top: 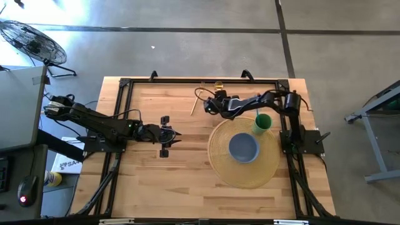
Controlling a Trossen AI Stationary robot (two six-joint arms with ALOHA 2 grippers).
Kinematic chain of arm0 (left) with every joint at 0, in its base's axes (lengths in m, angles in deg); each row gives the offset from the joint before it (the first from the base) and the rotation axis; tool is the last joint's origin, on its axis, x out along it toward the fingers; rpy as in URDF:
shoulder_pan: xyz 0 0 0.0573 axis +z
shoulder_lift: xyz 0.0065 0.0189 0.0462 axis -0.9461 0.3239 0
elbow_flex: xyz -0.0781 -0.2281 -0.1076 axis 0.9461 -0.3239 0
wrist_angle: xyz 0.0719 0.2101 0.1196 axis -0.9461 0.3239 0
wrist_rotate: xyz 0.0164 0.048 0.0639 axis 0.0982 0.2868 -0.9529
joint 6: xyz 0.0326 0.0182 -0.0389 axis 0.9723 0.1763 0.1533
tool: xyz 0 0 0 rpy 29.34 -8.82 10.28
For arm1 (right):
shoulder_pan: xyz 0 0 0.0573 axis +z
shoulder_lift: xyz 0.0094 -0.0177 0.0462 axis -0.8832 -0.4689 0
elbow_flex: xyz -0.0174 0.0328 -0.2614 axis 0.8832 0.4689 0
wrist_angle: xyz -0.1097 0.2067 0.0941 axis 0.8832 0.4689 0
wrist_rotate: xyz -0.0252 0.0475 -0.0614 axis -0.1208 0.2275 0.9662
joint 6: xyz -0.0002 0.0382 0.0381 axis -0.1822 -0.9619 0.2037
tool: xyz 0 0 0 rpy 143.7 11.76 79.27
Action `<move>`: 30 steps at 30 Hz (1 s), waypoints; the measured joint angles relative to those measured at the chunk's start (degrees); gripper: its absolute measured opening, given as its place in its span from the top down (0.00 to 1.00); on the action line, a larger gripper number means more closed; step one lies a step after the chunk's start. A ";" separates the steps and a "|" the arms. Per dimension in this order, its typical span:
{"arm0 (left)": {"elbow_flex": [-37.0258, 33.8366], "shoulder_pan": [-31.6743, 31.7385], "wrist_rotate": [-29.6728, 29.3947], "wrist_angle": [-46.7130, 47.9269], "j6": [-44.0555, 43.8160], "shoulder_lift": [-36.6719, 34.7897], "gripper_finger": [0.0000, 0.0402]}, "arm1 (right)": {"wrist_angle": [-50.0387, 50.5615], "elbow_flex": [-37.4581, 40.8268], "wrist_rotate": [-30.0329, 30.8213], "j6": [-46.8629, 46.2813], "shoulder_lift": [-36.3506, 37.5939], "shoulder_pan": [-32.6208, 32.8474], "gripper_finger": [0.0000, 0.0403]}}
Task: Pick & Place Utensil
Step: Put the gold spoon into the blue bowl
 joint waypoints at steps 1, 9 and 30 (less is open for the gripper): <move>0.00 0.00 0.00 0.00 0.00 0.00 0.71 | -0.35 0.00 -0.18 0.41 0.00 -0.45 0.53; 0.00 -0.01 0.00 0.00 0.00 0.00 0.71 | -0.35 0.02 0.75 1.21 -0.02 -1.08 0.53; 0.00 0.00 0.02 -0.15 0.00 0.00 0.71 | -4.32 0.92 1.45 3.14 -2.75 -1.39 0.53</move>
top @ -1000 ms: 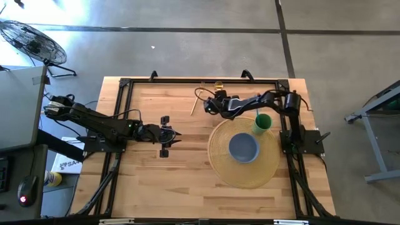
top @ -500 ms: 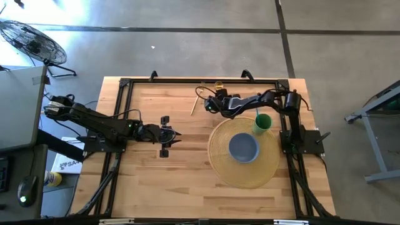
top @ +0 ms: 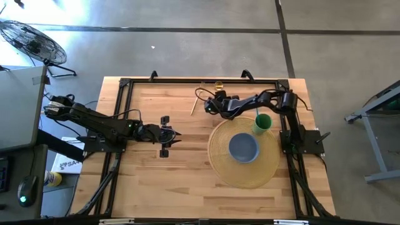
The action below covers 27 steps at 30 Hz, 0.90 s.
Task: Pick & Place Utensil
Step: Put the gold spoon into the blue bowl
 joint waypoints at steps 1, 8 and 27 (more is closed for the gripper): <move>0.00 0.00 0.00 0.00 0.00 0.00 0.71 | 0.04 0.00 -1.03 -0.25 0.00 -0.26 0.53; 0.00 -0.01 0.00 -0.02 0.00 0.00 0.71 | -0.32 -0.11 -2.91 -2.86 -1.64 -0.80 0.54; 0.00 0.00 0.00 -0.17 0.02 0.00 0.71 | -0.92 -0.11 -3.47 -3.38 -2.01 -0.13 0.85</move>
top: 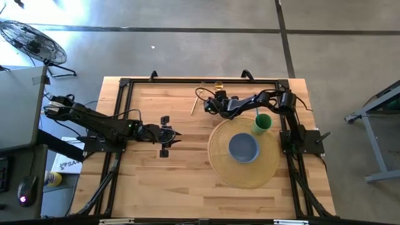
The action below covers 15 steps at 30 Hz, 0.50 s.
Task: Pick & Place Utensil
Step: Put the gold spoon into the blue bowl
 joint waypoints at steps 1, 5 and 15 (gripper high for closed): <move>0.00 -0.02 0.00 0.00 -0.02 0.00 0.71 | 0.00 0.01 0.15 0.00 -0.01 0.12 0.85; 0.00 -0.02 0.00 0.02 -0.01 0.00 0.71 | 0.04 0.02 0.59 -0.03 -0.09 0.70 0.88; -0.02 0.00 0.00 0.48 -0.02 0.00 0.71 | 0.15 0.02 0.83 0.17 -0.09 0.83 0.94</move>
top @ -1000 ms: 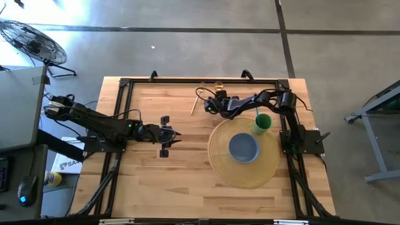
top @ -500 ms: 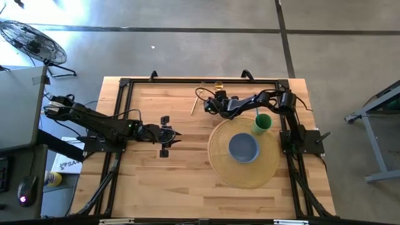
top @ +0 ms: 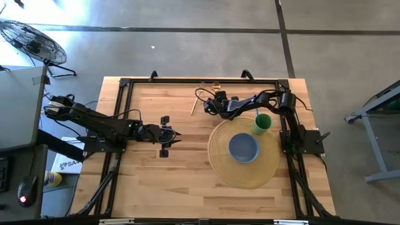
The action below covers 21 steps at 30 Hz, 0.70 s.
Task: Pick & Place Utensil
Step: Put the gold spoon into the blue bowl
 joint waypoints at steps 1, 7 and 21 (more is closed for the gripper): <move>0.02 0.00 0.00 0.00 0.02 0.00 0.71 | 0.00 0.00 0.02 0.02 0.00 0.00 0.94; 0.00 -0.02 -0.08 0.01 0.02 0.00 0.71 | 0.35 0.07 0.05 0.20 0.49 0.25 0.93; 0.00 0.00 -0.15 1.09 0.02 0.02 0.71 | 6.16 0.17 -1.70 4.01 8.47 2.64 0.96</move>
